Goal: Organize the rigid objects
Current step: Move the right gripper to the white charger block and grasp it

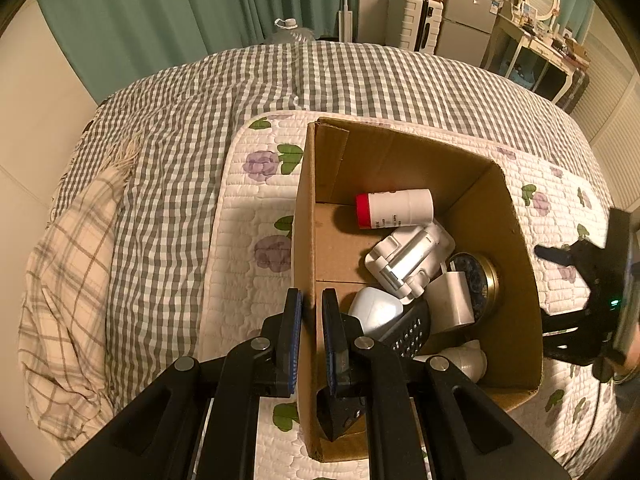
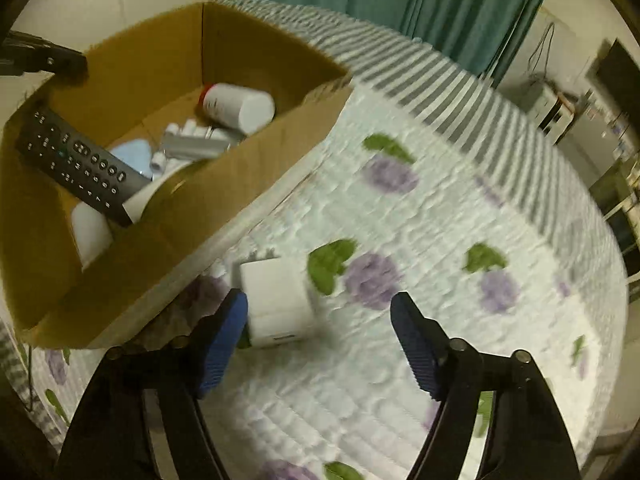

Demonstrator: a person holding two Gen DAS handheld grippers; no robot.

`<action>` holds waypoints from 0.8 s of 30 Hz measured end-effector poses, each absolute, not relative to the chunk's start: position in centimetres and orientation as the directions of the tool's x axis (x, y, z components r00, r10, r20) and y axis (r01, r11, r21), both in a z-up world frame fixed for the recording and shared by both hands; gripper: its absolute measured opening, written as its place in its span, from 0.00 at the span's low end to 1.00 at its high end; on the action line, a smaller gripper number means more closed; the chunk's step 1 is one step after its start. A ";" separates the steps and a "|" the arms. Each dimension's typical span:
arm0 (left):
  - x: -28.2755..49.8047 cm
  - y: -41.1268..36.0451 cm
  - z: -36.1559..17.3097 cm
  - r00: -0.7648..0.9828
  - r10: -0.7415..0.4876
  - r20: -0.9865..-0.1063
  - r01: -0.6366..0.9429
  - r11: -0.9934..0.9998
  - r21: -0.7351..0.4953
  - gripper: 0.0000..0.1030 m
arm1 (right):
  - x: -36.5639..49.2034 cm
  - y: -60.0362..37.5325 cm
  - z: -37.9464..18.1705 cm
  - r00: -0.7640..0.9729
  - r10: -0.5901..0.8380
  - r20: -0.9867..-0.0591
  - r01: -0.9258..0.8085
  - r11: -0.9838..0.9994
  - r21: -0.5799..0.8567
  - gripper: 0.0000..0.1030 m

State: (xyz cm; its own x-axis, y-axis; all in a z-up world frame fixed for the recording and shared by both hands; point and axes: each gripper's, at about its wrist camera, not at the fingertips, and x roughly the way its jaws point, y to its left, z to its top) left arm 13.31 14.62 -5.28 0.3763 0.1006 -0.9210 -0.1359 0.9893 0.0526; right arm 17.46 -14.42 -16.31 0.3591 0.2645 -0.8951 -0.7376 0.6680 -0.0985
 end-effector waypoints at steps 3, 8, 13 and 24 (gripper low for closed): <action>13.3 14.7 -5.3 0.377 0.095 -0.921 -0.136 0.990 0.047 0.09 | 17.4 -13.8 -17.6 0.335 0.254 -0.908 -0.743 0.664 -0.088 0.67; 13.3 14.8 -5.2 0.378 0.096 -0.921 -0.136 0.990 0.048 0.09 | 17.7 -13.2 -19.1 0.295 0.242 -0.924 -0.737 0.673 -0.059 0.63; 13.3 14.9 -5.3 0.378 0.096 -0.921 -0.136 0.990 0.047 0.09 | 17.5 -12.5 -19.6 0.255 0.247 -0.935 -0.751 0.660 -0.031 0.45; 13.3 14.9 -5.4 0.377 0.093 -0.922 -0.142 0.989 0.041 0.09 | 16.5 -12.6 -17.1 0.325 0.228 -0.918 -0.741 0.664 -0.097 0.40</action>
State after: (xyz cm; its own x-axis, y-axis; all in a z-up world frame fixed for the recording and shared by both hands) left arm 13.28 14.90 -5.38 0.3770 0.0926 -0.9216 -0.1418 0.9890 0.0414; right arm 16.51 -12.57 -17.15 0.3249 0.2279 -0.9179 -0.7412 0.6641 -0.0975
